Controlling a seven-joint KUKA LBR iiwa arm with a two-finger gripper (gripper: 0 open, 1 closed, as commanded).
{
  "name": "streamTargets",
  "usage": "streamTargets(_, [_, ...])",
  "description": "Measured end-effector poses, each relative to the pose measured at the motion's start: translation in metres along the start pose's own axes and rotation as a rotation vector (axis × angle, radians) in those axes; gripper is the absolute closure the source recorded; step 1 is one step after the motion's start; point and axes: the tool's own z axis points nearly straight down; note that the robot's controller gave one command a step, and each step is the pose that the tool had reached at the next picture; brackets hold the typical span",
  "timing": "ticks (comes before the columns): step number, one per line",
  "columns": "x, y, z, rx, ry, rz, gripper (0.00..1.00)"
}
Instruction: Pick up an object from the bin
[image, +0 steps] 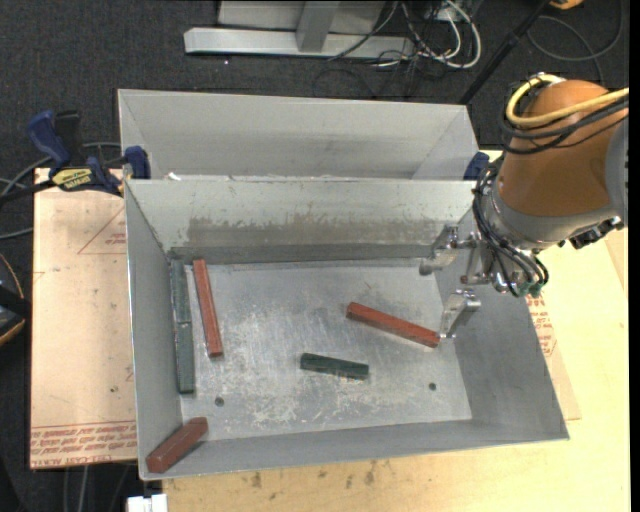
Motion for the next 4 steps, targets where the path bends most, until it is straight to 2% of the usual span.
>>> streamTargets(1, [-0.001,0.0,-0.005,0.001,-0.008,-0.002,0.0])
streamTargets(2, [-0.003,0.002,0.046,0.002,-0.015,-0.053,0.0])
streamTargets(3, [-0.026,0.008,0.122,0.001,-0.008,-0.137,1.0])
streamTargets(4, [-0.026,0.009,0.122,0.001,-0.008,-0.138,0.0])
